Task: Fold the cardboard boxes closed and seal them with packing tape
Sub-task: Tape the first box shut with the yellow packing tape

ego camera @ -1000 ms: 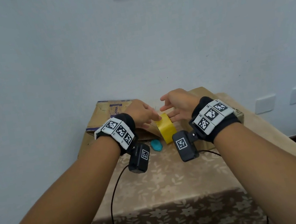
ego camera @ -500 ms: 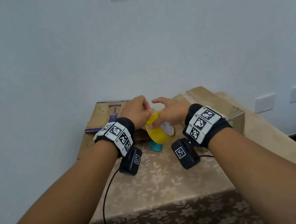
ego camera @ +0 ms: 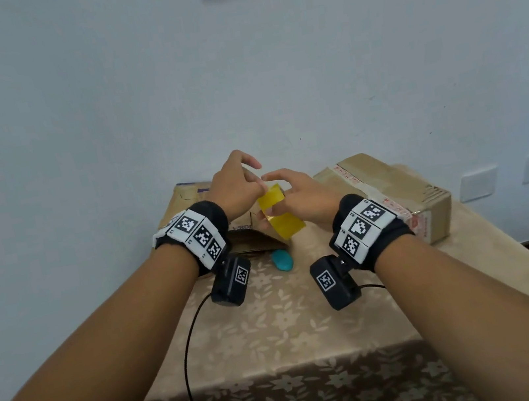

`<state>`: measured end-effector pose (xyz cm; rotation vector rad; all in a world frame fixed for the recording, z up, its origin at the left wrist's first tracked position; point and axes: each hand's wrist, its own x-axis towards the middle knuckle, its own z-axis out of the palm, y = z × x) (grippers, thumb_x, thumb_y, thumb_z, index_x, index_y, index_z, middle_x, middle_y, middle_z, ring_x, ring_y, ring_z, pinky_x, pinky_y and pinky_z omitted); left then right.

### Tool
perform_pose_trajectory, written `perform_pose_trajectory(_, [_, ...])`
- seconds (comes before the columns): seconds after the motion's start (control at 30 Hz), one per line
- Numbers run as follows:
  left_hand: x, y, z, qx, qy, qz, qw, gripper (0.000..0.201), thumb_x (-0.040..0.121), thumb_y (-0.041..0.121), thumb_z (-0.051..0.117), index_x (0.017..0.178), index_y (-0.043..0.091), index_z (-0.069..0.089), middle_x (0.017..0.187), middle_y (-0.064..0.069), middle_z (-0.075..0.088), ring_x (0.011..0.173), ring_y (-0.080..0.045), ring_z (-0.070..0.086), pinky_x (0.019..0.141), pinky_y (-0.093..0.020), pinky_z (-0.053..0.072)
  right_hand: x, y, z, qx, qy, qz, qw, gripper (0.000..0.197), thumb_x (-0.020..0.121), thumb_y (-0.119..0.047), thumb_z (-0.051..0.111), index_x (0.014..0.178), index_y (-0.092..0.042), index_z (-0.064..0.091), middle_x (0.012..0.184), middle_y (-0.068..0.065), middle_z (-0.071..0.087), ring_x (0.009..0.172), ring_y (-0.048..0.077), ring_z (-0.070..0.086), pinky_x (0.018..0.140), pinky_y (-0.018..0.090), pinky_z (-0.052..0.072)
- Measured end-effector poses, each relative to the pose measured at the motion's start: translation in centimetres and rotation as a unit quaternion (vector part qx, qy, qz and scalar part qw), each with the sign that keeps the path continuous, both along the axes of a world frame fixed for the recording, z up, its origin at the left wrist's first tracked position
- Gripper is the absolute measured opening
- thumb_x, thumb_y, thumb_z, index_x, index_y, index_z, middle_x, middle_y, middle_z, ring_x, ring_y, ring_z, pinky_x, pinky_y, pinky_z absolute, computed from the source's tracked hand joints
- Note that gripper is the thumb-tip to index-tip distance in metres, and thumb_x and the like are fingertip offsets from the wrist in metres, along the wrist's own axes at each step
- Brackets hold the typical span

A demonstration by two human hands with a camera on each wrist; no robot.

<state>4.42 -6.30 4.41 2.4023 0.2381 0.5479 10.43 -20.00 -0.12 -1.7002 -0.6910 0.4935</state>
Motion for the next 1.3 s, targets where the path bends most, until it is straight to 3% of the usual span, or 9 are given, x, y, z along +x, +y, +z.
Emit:
perform_pose_trajectory(0.17, [-0.4,0.1,-0.1,0.069,-0.008,-0.028,0.997,0.039,0.085,0.005,0.073,0.108,0.026,0.050,0.082,0.003,0.073,0.079,-0.011,0.067,0.076,-0.028,0.051,-1.3,-1.4,0.6,0.006,0.079,0.054,0.995,0.053,0.097,0.002,0.061,0.142,-0.021,0.044,0.102,0.025,0.076,0.090,0.038,0.077,0.068,0.035,0.063])
perform_pose_trajectory(0.3, [-0.2,-0.2,0.0,0.104,-0.064,-0.032,0.992,0.040,0.084,-0.002,0.067,0.106,0.027,0.048,0.082,0.004,0.069,0.076,-0.013,0.066,0.072,-0.031,0.053,-1.4,-1.6,0.4,0.016,0.105,0.033,0.994,0.031,0.105,-0.008,0.054,0.135,-0.010,0.046,0.090,0.030,0.074,0.065,0.032,0.075,0.055,0.034,0.062])
perform_pose_trajectory(0.53, [1.0,0.1,0.4,0.101,-0.128,-0.031,0.986,0.034,0.090,-0.001,0.064,0.107,0.026,0.054,0.084,0.005,0.067,0.080,-0.011,0.064,0.073,-0.024,0.051,-1.0,-1.4,0.2,0.050,0.094,0.034,0.994,0.018,0.107,-0.020,0.055,0.116,-0.005,0.050,0.076,0.024,0.074,0.056,0.031,0.071,0.056,0.041,0.062])
perform_pose_trajectory(0.8, [0.8,0.9,-0.5,0.090,-0.099,-0.042,0.990,0.034,0.093,0.000,0.063,0.116,0.024,0.059,0.088,0.004,0.066,0.081,-0.011,0.061,0.068,-0.007,0.044,-0.9,-2.3,0.8,0.060,0.147,0.103,0.982,0.021,0.097,0.003,0.063,0.113,-0.008,0.055,0.110,0.041,0.067,0.067,0.033,0.075,0.055,0.037,0.061])
perform_pose_trajectory(0.9, [0.7,0.4,-0.6,0.102,-0.097,-0.056,0.988,0.037,0.094,0.000,0.062,0.122,0.025,0.059,0.089,0.004,0.065,0.084,-0.015,0.062,0.074,-0.015,0.047,-0.4,-2.5,0.6,0.043,0.175,0.109,0.977,0.034,0.096,0.003,0.065,0.127,-0.002,0.054,0.105,0.036,0.070,0.073,0.036,0.076,0.059,0.040,0.062])
perform_pose_trajectory(1.0, [0.6,0.0,-0.7,0.107,-0.083,-0.061,0.989,0.047,0.095,-0.001,0.060,0.134,0.023,0.055,0.094,0.004,0.064,0.087,-0.017,0.062,0.079,-0.023,0.050,-0.1,-2.8,0.5,0.050,0.182,0.115,0.975,0.024,0.096,0.003,0.064,0.117,-0.007,0.059,0.099,0.030,0.073,0.077,0.036,0.076,0.074,0.050,0.064])
perform_pose_trajectory(1.17, [0.4,-0.6,-0.8,0.127,-0.054,-0.034,0.990,0.078,0.092,0.011,0.069,0.156,0.029,0.029,0.134,0.003,0.051,0.100,-0.014,0.061,0.088,-0.031,0.051,0.3,-3.4,0.8,0.074,0.191,0.101,0.974,0.022,0.095,0.006,0.063,0.113,-0.007,0.062,0.099,0.031,0.072,0.076,0.036,0.076,0.073,0.050,0.064])
perform_pose_trajectory(1.23, [0.2,-0.4,-0.8,0.073,-0.077,0.011,0.994,0.067,0.093,0.019,0.070,0.150,0.030,0.036,0.131,0.006,0.051,0.096,-0.013,0.064,0.087,-0.033,0.054,0.4,-3.5,0.5,0.075,0.190,0.087,0.975,0.024,0.094,0.006,0.064,0.114,-0.007,0.063,0.102,0.032,0.072,0.079,0.038,0.076,0.072,0.049,0.064])
perform_pose_trajectory(1.3, [-0.3,-0.1,-0.8,0.037,-0.108,0.059,0.992,0.028,0.094,0.022,0.063,0.120,0.028,0.057,0.108,0.007,0.064,0.086,-0.014,0.067,0.081,-0.041,0.059,0.5,-3.5,0.2,0.078,0.188,0.068,0.977,0.023,0.094,0.005,0.065,0.114,-0.007,0.064,0.104,0.033,0.073,0.081,0.039,0.076,0.069,0.047,0.064])
